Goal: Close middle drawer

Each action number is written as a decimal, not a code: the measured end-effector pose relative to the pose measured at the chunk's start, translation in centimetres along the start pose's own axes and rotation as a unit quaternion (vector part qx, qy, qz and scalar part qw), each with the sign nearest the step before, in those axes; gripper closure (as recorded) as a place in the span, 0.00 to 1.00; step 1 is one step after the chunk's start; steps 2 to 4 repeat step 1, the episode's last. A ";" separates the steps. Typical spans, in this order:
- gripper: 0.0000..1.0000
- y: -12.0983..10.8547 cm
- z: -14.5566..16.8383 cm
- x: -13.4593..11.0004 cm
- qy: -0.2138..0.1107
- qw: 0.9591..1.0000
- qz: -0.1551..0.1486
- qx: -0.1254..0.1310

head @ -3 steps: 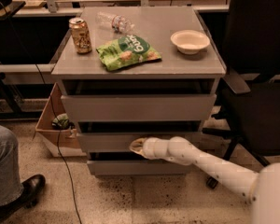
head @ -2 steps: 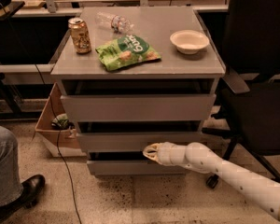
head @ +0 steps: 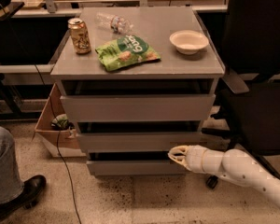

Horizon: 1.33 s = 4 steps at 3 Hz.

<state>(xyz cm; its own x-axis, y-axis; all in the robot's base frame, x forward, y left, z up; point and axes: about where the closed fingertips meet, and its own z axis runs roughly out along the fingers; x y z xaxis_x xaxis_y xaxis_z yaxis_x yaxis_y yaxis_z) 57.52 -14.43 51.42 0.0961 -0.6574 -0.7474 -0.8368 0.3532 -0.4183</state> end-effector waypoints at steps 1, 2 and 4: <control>0.82 -0.4 -1.5 0.6 0.005 1.000 0.003 0.011; 0.82 -0.4 -1.5 0.6 0.005 1.000 0.003 0.011; 0.82 -0.4 -1.5 0.6 0.005 1.000 0.003 0.011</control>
Offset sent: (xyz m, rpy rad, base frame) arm 0.0000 0.0000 0.0000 0.0000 0.0000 0.0000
